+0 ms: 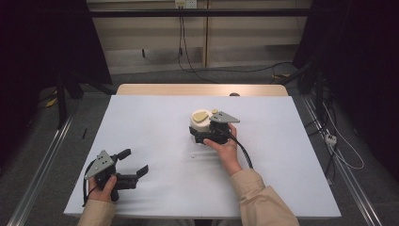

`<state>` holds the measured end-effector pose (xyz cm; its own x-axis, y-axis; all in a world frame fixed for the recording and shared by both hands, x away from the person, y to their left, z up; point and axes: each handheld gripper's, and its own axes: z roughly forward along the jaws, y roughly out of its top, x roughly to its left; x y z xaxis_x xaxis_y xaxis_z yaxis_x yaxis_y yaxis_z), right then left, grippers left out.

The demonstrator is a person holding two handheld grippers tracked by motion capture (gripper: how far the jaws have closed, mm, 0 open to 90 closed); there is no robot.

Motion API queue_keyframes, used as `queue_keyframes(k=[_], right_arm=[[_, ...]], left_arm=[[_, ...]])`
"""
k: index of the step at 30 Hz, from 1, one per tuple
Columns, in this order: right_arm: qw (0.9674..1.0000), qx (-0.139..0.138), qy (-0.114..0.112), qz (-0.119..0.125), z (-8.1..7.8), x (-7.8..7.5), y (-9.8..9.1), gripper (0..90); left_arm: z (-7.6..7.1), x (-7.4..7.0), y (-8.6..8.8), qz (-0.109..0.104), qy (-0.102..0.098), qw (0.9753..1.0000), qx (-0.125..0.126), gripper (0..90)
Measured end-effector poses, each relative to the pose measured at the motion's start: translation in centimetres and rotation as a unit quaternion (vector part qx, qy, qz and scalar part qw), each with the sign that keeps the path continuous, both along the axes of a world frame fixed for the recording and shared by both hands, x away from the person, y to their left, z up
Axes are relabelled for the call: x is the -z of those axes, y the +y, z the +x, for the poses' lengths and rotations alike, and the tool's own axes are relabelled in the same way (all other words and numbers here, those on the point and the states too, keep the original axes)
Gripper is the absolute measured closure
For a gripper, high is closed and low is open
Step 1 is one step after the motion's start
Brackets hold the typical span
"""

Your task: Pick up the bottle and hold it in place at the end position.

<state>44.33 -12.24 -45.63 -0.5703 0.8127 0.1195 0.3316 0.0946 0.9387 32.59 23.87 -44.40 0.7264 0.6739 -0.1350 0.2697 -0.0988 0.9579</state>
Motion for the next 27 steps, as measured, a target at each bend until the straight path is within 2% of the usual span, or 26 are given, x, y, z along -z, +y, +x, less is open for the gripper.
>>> queue_keyframes(k=[9, 13, 19, 27], right_arm=[[1.0, 0.006, 0.0, -0.007, -0.2, 0.0, 0.1, 6.5], [0.9999, 0.009, 0.0, -0.004, -0.2, 0.0, 0.1, 6.5], [1.0, 0.008, 0.003, -0.003, -0.2, 0.0, 0.1, 6.4], [0.9999, 0.009, 0.005, -0.006, -0.2, 0.0, 0.1, 6.3]], left_arm=[[0.3, -0.1, -0.4, 0.002, 0.0, 1.0, -0.004, 3.0], [0.6, -0.3, -0.9, 0.009, -0.002, 0.9999, 0.004, 3.0], [1.2, -0.5, -2.0, 0.006, 0.003, 0.9999, 0.011, 3.0], [1.8, -0.9, -3.1, 0.01, 0.007, 0.9999, 0.006, 3.0]])
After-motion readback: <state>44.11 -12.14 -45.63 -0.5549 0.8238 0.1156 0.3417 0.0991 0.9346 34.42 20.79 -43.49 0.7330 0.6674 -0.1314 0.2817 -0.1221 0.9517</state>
